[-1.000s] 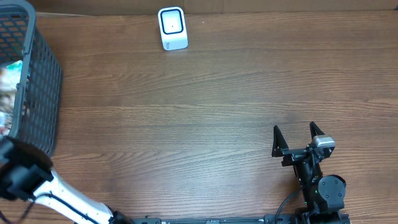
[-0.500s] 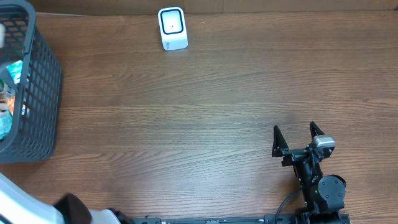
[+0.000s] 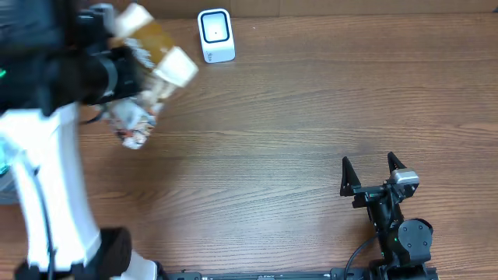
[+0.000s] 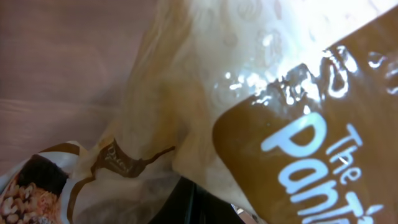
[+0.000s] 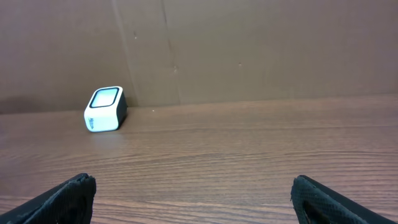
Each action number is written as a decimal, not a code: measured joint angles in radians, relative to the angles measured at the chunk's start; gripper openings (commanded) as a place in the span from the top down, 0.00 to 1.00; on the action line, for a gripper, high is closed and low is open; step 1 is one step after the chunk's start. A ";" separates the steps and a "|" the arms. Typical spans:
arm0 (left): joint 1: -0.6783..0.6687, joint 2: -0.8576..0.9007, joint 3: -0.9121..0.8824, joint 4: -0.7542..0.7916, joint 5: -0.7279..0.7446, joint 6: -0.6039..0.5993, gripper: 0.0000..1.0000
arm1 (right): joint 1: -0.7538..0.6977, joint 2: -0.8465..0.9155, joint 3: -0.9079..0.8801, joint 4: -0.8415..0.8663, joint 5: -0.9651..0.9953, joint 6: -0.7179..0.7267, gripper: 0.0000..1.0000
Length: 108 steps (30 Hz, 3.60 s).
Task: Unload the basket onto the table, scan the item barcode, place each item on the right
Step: 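Lift the brown bag out and place it on the table center, then reach the left gripper into the basket and grasp the orange packet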
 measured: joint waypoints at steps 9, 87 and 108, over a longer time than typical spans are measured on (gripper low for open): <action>-0.179 0.266 -0.214 0.063 -0.042 0.014 0.95 | 0.000 0.000 0.000 0.000 0.000 0.000 0.00; 0.829 0.680 0.173 0.056 -0.374 -0.058 0.34 | 0.000 0.000 0.000 0.000 0.000 0.000 0.00; 0.734 0.691 -0.174 0.347 -0.602 0.011 0.46 | 0.000 0.000 0.000 0.001 0.000 0.000 0.00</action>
